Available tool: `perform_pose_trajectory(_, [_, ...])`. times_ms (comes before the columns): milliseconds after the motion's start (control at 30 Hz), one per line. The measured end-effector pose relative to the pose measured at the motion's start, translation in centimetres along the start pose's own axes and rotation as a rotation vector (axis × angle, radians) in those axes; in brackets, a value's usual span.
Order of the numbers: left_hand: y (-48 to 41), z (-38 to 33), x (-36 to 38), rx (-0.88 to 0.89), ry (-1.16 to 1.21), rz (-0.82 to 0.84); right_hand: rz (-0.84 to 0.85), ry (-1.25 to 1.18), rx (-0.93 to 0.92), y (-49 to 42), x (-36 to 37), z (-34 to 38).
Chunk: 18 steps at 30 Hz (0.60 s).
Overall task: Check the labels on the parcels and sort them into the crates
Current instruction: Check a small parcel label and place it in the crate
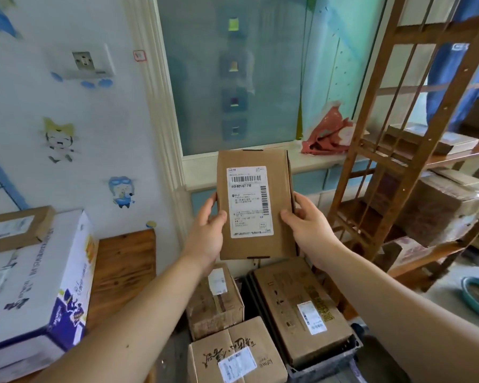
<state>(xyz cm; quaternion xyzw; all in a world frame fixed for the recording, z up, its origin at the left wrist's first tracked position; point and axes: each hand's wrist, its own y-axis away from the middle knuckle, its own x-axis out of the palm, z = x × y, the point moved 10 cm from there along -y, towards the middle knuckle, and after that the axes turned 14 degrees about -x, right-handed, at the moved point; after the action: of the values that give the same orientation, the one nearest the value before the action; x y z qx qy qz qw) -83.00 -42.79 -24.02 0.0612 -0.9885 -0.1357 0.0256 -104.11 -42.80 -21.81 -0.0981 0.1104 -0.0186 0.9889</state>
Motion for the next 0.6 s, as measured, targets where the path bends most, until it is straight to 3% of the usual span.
perform_pose_trajectory(267, [-0.9, 0.6, -0.6, -0.017, 0.018, -0.026, 0.022, 0.032, -0.011, -1.5, 0.9, -1.4])
perform_pose_trajectory(600, [-4.0, 6.1, -0.4, -0.117, 0.039, -0.213, 0.241, 0.062, 0.037, -5.2, 2.5, -7.6])
